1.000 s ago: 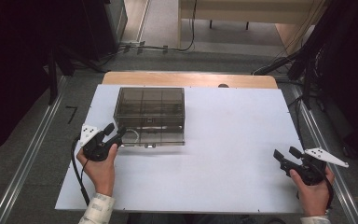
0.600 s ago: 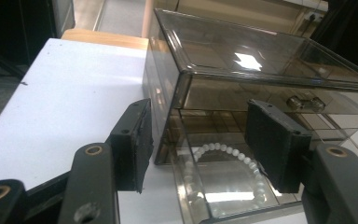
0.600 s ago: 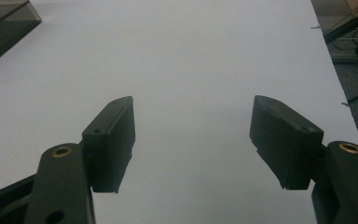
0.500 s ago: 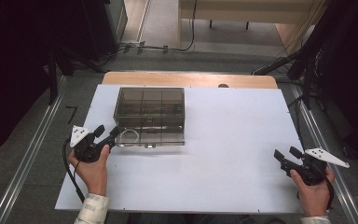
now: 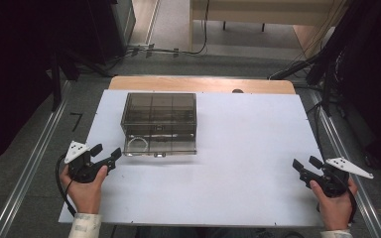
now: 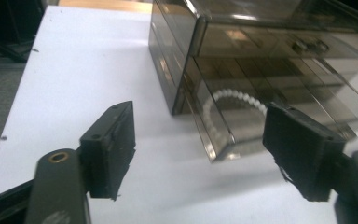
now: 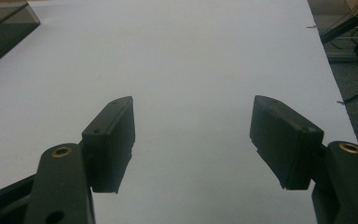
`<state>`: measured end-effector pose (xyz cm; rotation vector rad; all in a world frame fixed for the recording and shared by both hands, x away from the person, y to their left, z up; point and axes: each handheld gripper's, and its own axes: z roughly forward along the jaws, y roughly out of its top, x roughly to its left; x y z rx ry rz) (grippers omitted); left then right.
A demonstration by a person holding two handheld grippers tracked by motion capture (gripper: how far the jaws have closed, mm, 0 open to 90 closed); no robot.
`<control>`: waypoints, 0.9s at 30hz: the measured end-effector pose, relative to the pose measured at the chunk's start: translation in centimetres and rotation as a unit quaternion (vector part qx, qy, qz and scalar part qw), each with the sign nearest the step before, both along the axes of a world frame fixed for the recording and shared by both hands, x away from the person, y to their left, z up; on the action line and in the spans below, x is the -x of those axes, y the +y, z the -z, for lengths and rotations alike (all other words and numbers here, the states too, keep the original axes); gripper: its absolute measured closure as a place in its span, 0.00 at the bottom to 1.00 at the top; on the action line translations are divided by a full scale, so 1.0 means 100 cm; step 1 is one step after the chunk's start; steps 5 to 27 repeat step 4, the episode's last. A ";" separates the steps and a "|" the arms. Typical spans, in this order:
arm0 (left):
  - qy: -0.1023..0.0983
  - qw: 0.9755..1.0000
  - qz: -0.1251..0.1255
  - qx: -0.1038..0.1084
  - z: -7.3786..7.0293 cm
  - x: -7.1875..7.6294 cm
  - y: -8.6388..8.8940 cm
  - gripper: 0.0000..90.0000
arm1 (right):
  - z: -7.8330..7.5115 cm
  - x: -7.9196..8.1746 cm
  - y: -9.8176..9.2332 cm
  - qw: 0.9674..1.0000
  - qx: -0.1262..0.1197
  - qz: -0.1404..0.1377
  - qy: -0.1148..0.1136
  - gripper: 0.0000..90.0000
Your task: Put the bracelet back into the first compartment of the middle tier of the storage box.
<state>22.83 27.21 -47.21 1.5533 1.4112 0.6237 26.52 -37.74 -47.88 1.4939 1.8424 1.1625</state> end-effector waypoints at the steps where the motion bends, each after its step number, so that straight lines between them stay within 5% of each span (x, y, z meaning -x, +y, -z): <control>1: 0.002 1.000 0.005 -0.001 0.000 0.003 -0.001 0.26 | 0.000 0.000 0.000 1.000 0.000 0.000 0.001 0.33; 4: -0.002 1.000 0.014 0.002 0.002 0.012 -0.005 0.25 | 0.000 -0.001 0.002 1.000 0.000 0.000 0.001 0.32; 27: -0.002 1.000 0.014 0.002 0.002 0.012 -0.005 0.25 | 0.000 -0.001 0.002 1.000 0.000 0.000 0.001 0.32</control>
